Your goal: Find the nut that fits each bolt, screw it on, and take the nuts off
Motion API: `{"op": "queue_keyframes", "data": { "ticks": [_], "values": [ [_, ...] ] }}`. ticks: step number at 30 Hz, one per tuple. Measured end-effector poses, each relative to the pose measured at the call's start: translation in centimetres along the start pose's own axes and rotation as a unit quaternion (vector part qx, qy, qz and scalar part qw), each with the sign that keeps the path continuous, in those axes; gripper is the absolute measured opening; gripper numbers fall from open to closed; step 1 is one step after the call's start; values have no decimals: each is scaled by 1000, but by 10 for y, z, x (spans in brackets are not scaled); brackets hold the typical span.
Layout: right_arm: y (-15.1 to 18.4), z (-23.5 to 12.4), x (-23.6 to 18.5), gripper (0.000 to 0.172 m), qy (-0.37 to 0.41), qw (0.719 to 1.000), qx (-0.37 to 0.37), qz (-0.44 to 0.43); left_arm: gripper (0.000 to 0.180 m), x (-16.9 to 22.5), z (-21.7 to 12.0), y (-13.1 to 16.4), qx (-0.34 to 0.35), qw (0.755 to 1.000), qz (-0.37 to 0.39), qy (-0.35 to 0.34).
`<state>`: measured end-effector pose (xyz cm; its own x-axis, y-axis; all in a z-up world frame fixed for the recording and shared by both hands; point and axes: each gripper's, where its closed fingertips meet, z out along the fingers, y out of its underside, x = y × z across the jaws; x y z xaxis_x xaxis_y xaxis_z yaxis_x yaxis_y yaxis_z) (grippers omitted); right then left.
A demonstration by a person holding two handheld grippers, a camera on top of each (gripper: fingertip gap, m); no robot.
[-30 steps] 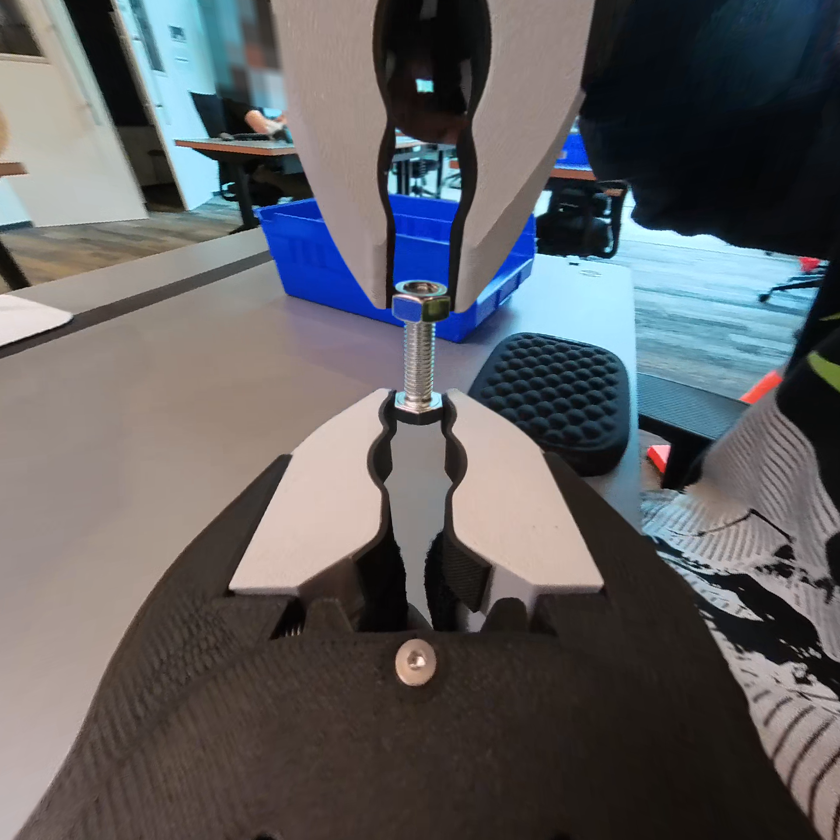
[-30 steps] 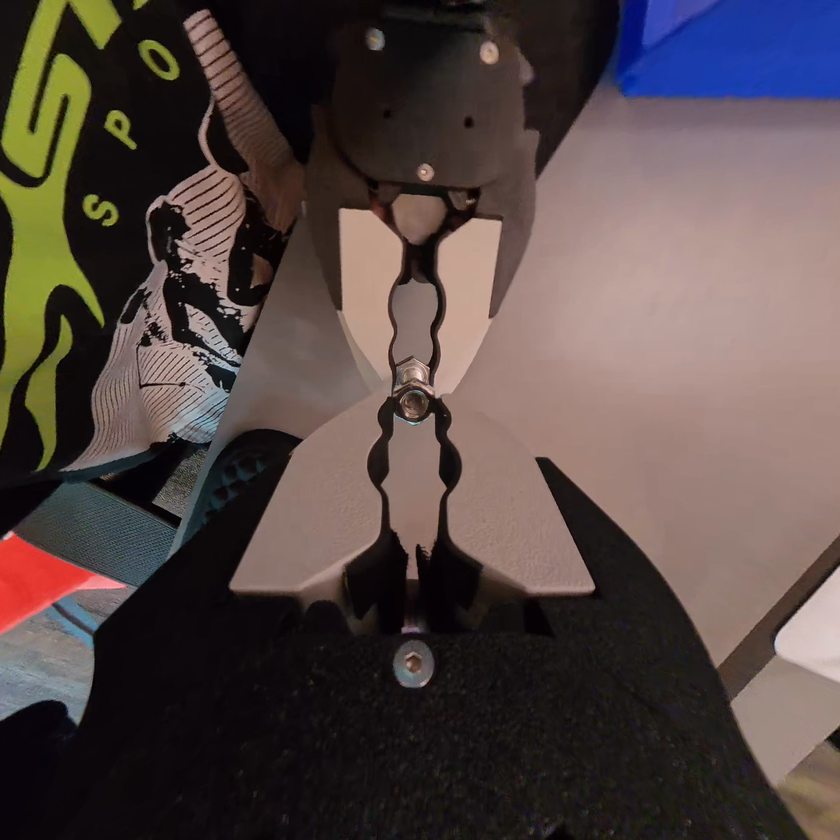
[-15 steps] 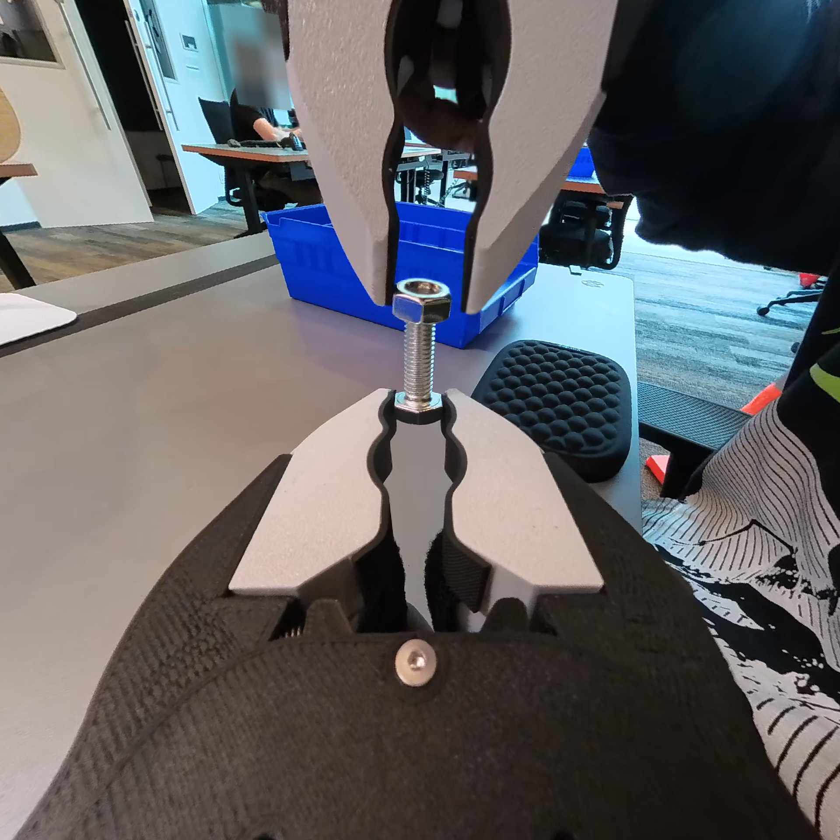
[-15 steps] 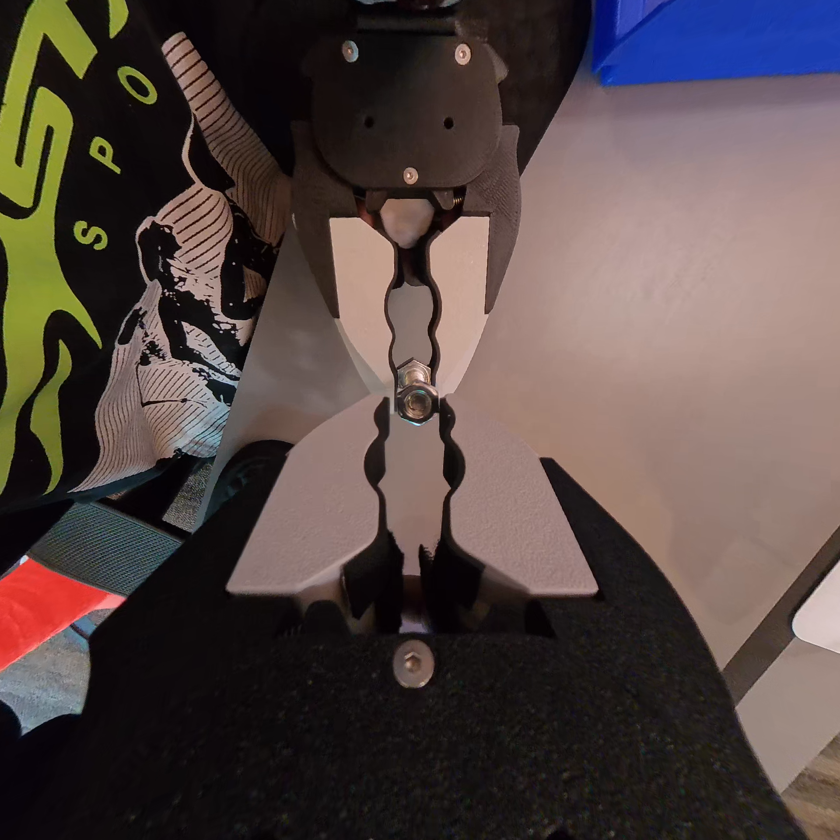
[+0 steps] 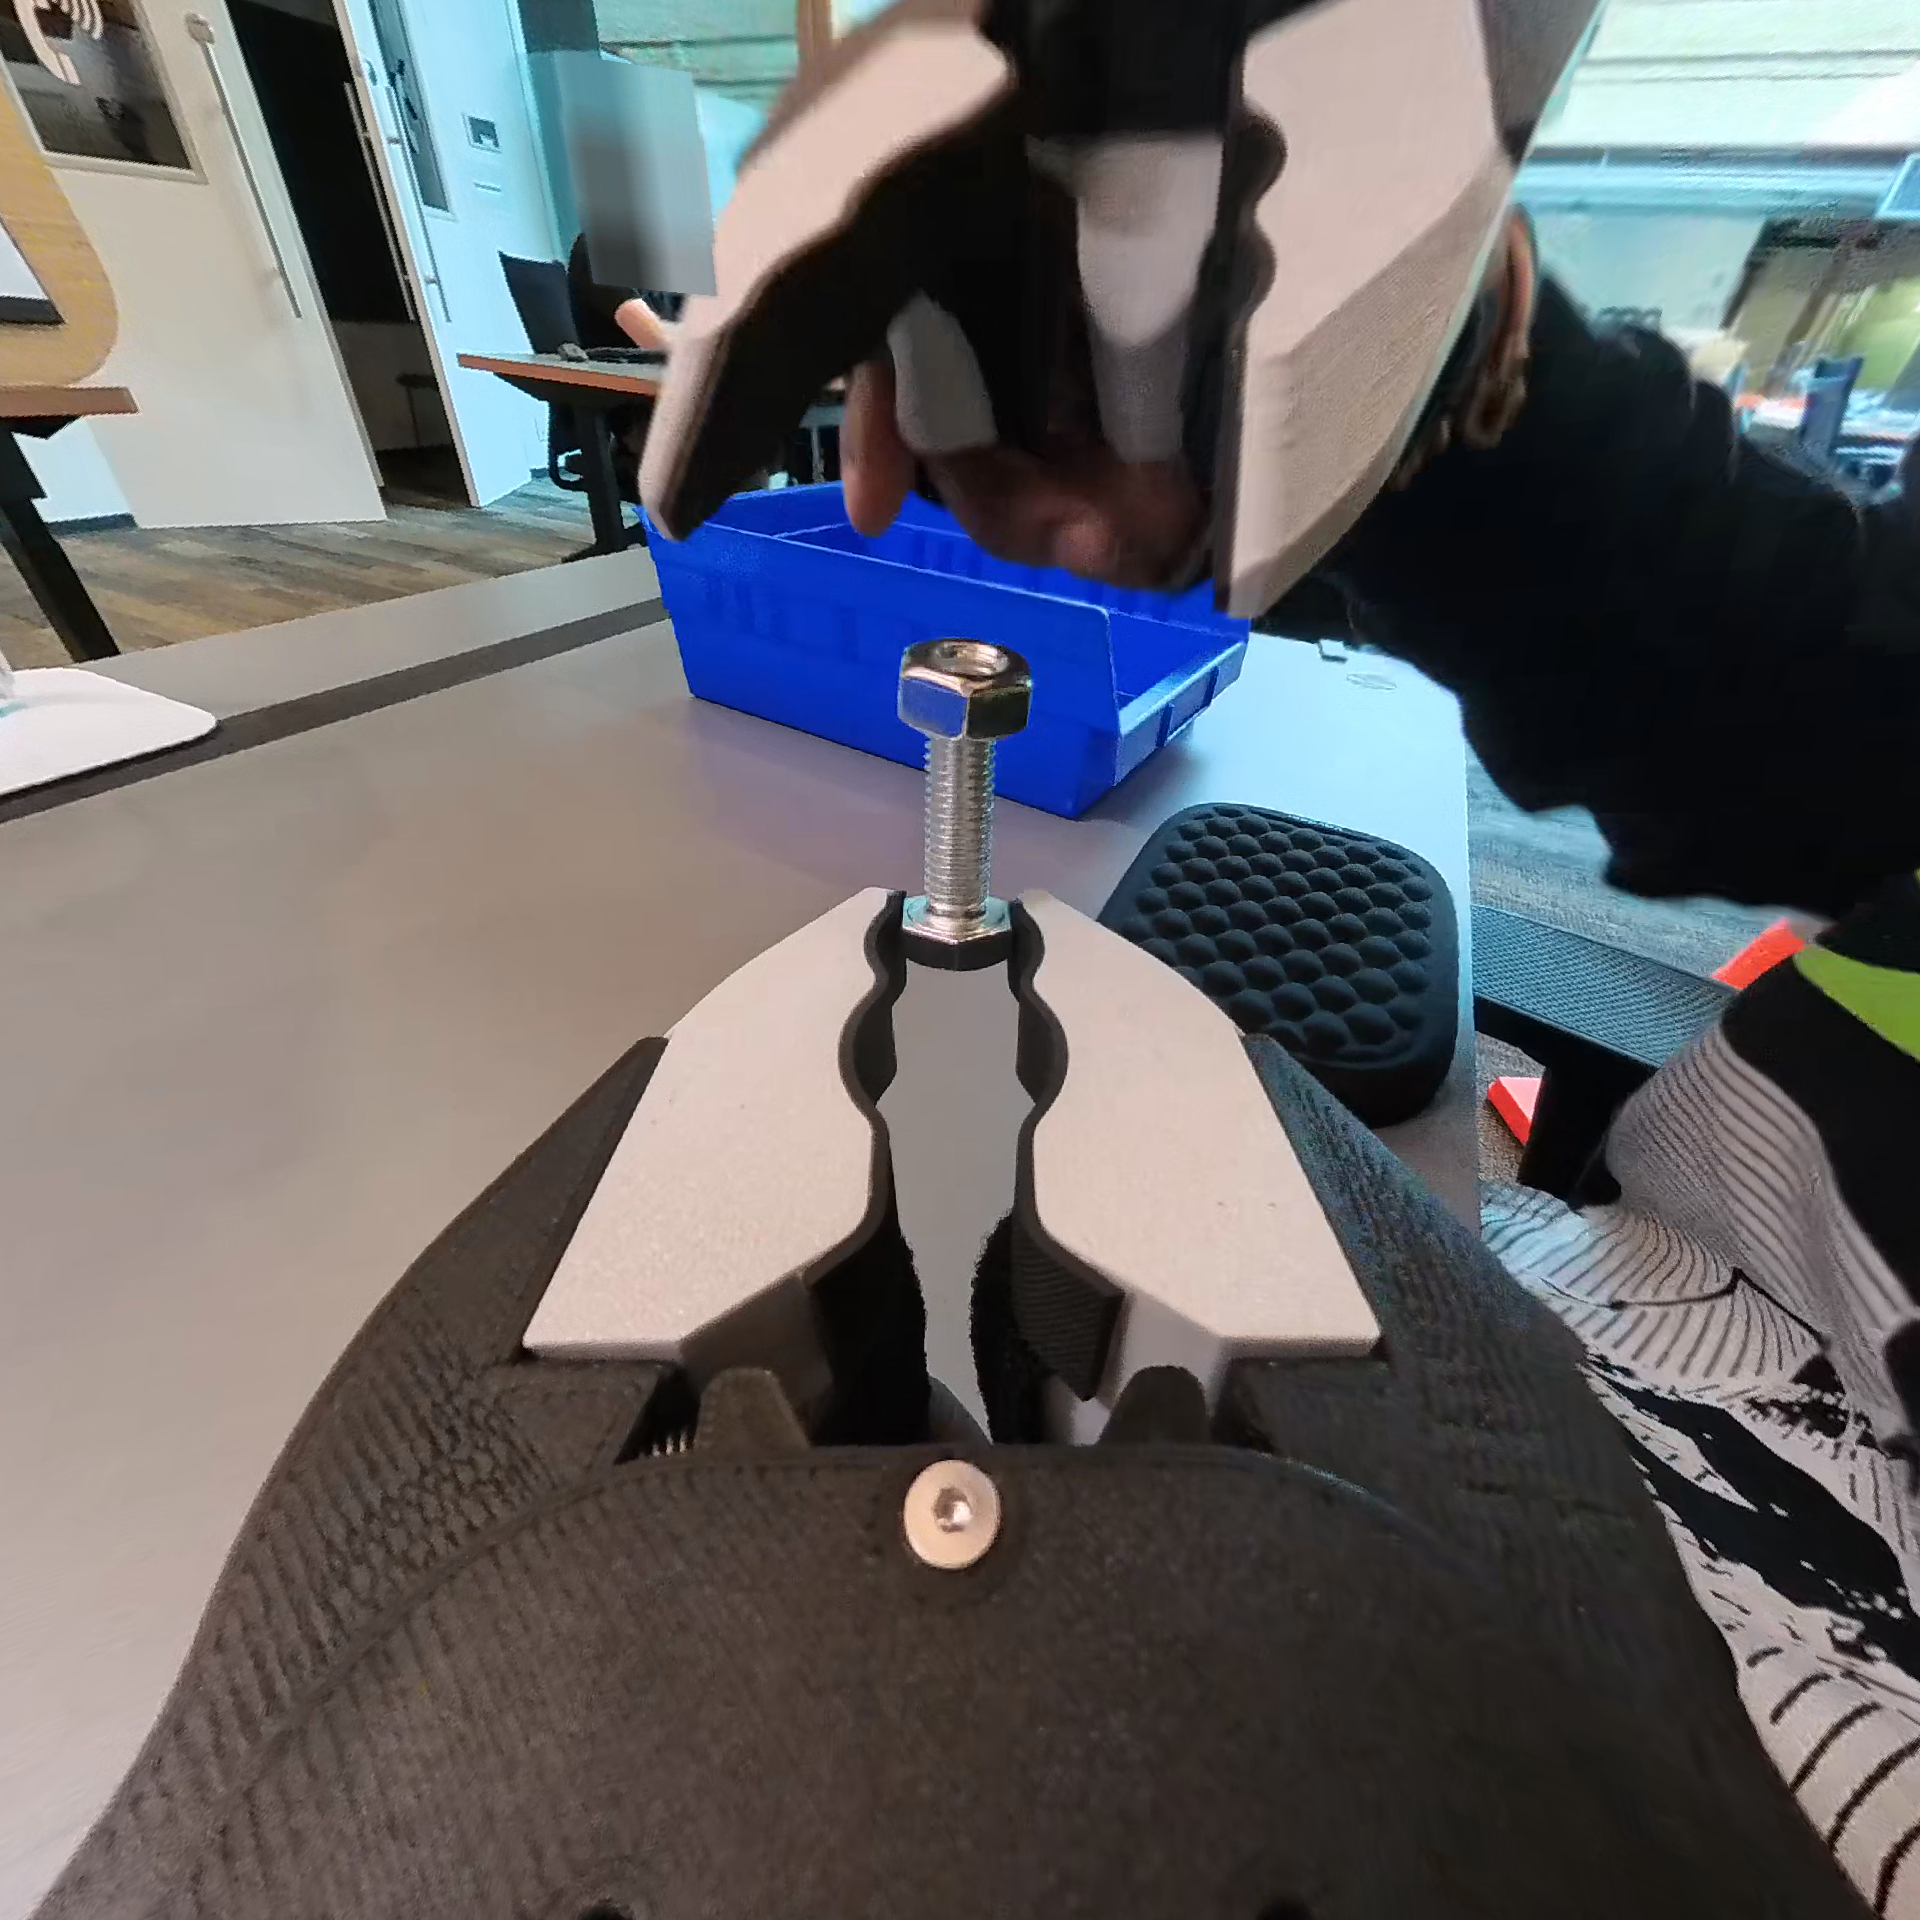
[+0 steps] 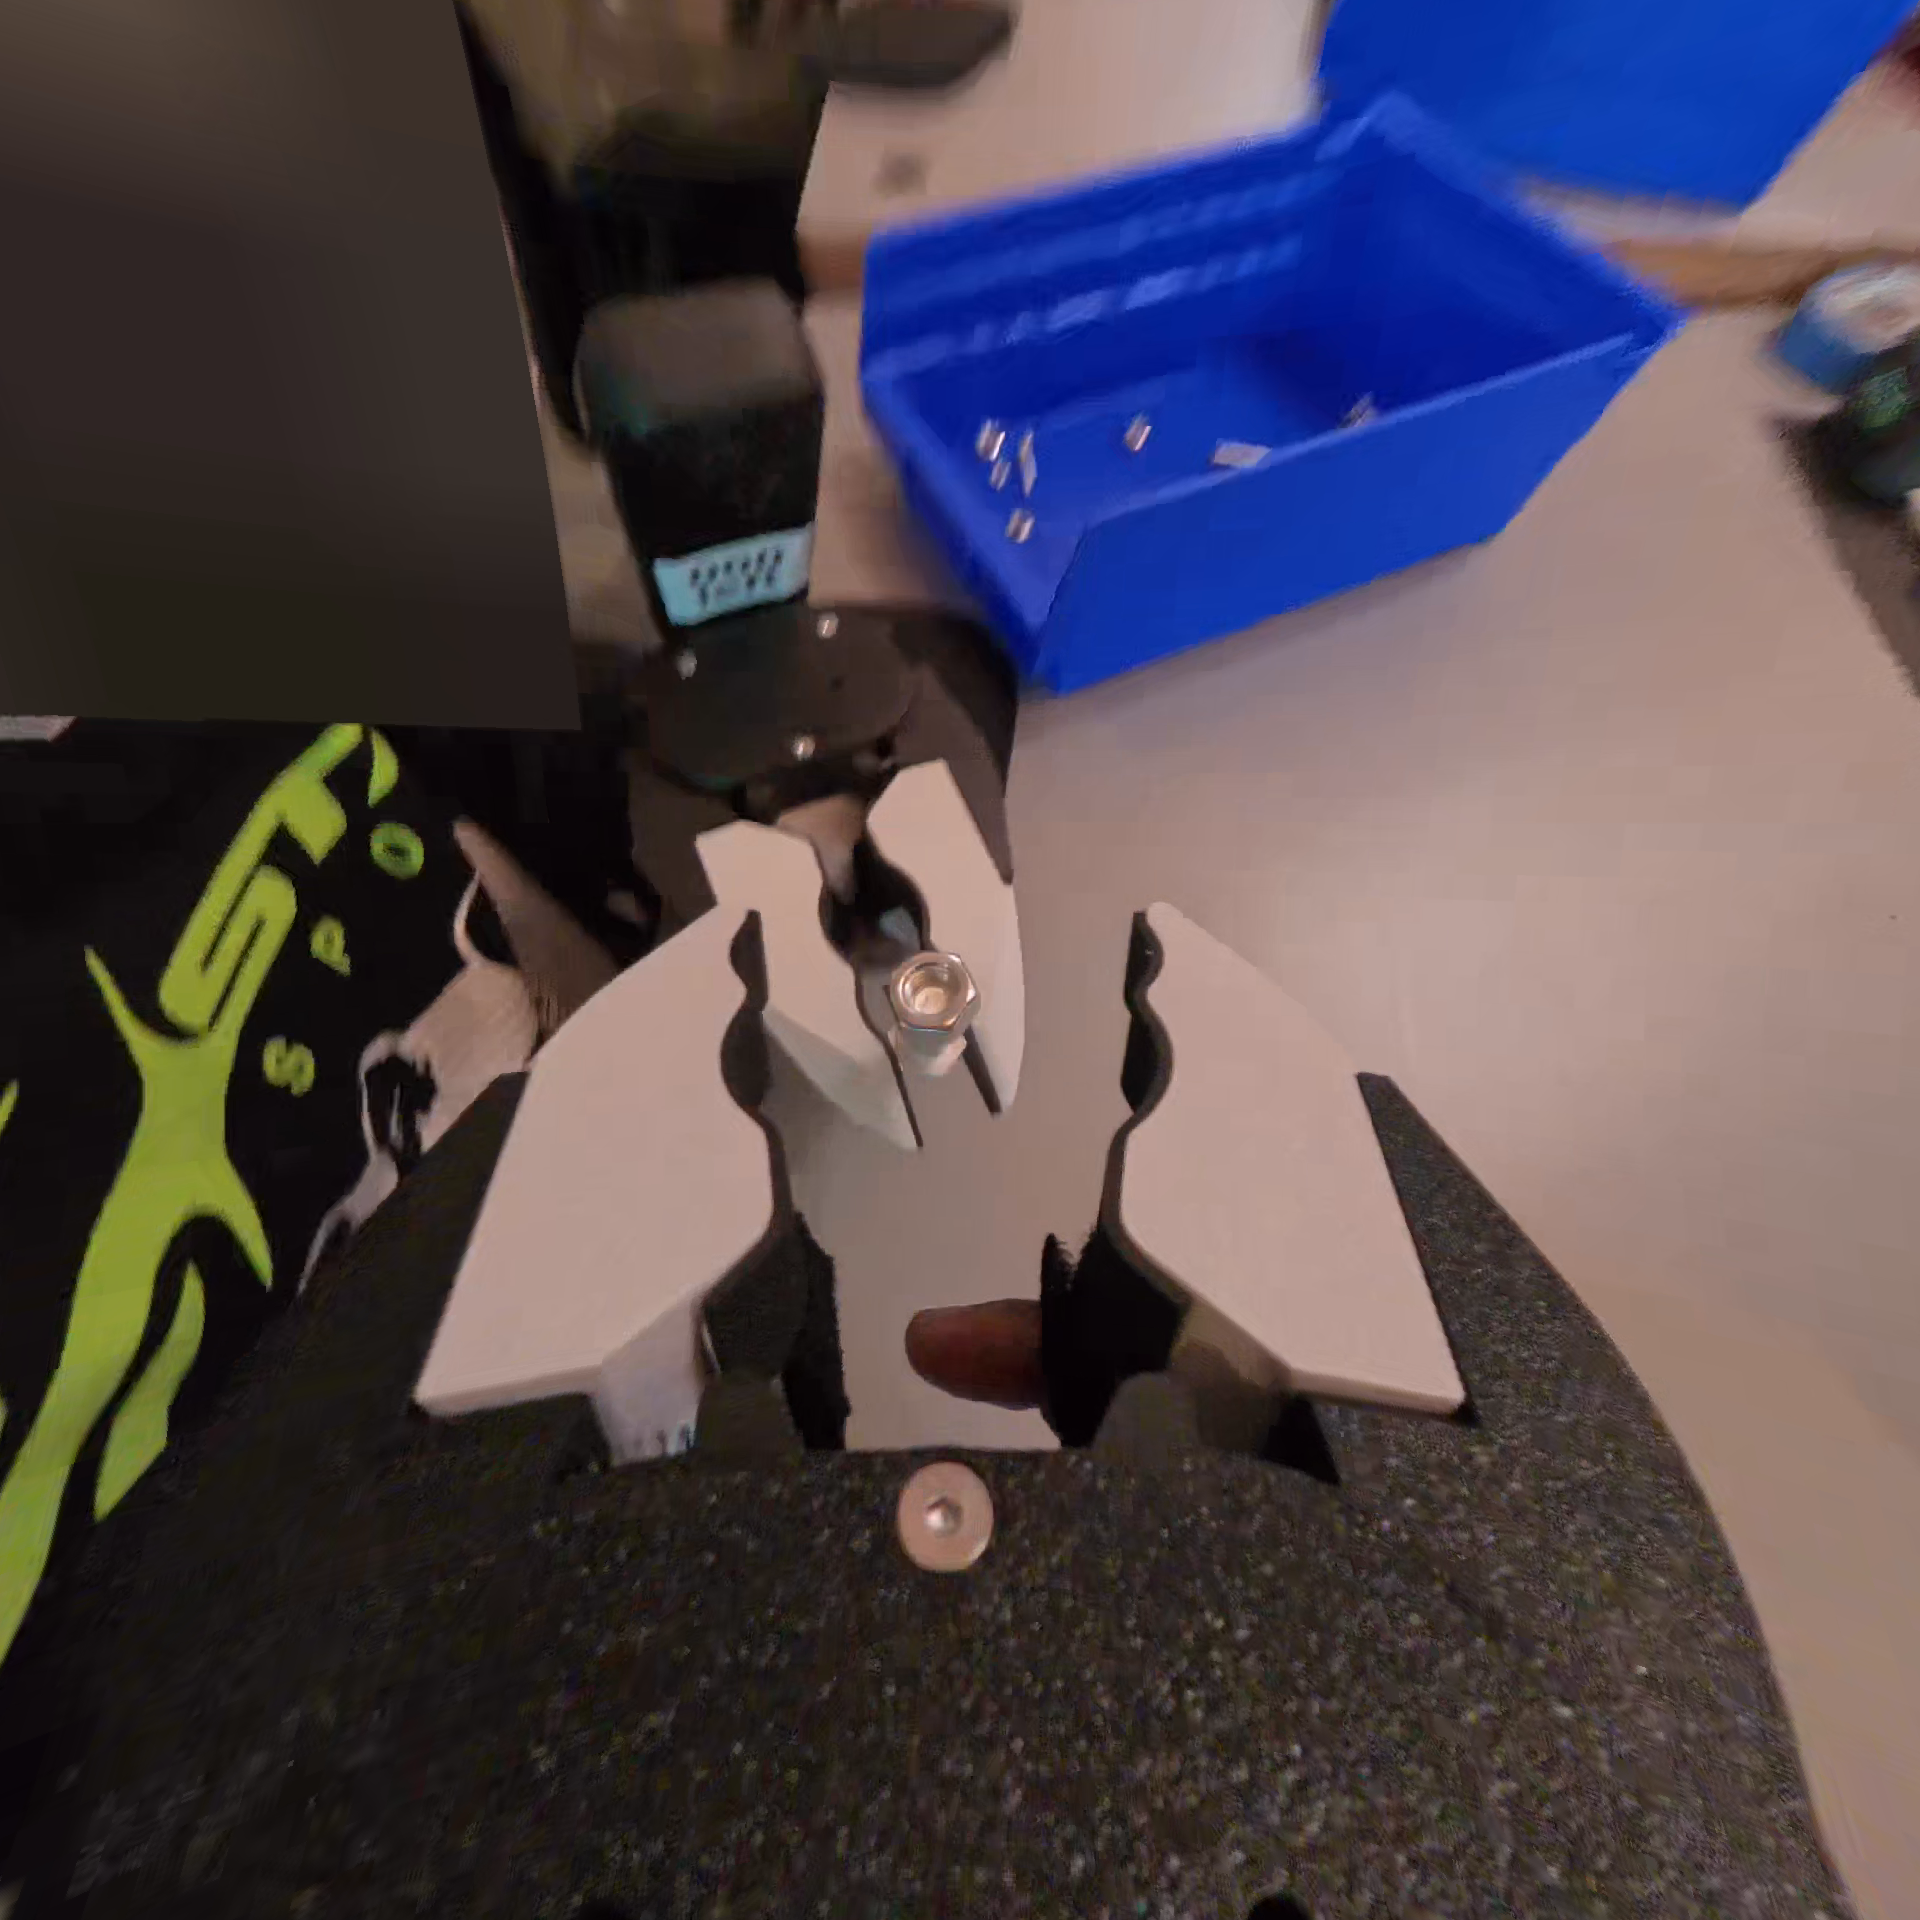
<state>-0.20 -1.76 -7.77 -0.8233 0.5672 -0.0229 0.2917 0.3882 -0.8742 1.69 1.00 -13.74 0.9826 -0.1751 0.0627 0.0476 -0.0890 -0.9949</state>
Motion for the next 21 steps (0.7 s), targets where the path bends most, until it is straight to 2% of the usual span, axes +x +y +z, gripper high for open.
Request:
{"op": "queue_keyframes", "data": {
  "ticks": [3,8,21],
  "values": [
    [4,0,1,66,33,991,121,54,19,0,1,0,-2,1000,1,-1],
    [8,2,-7,63,63,974,206,74,19,-3,0,0,-2,1000,-4,-9],
    [13,-3,-13,54,84,967,227,79,19,-11,0,0,-1,999,-14,-34]
  ]
}}
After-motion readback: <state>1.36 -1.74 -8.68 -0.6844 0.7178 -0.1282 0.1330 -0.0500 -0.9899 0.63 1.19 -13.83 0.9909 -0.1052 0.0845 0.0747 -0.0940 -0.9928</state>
